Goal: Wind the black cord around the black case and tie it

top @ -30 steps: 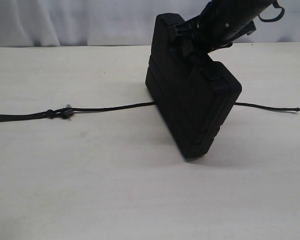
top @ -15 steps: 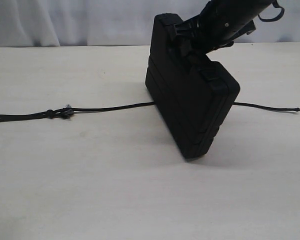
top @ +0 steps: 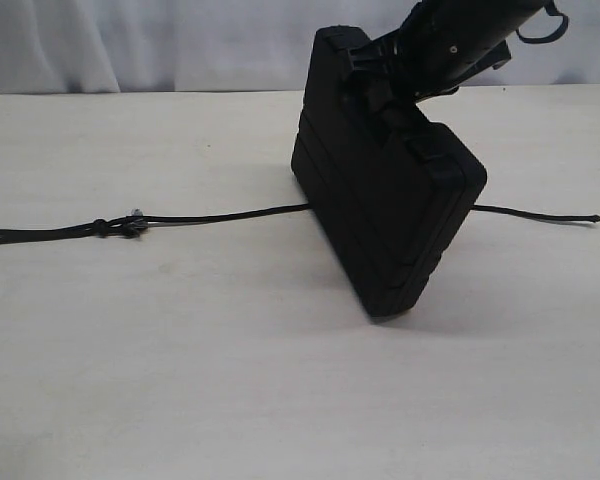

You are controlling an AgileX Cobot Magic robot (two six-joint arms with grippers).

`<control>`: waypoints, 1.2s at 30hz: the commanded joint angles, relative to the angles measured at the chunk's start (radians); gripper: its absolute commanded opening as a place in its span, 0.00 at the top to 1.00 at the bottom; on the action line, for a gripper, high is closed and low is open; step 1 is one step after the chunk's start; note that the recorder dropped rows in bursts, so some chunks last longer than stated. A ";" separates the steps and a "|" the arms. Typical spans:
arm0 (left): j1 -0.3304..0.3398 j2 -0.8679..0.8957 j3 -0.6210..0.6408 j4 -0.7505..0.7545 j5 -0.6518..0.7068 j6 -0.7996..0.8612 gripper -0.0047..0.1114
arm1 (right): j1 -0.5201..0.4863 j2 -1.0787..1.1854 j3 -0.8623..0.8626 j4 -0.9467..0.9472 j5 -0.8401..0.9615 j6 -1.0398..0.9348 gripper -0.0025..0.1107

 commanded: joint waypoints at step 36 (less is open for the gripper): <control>0.005 -0.002 0.003 0.000 -0.012 0.000 0.96 | 0.000 -0.004 -0.002 0.027 0.002 -0.002 0.94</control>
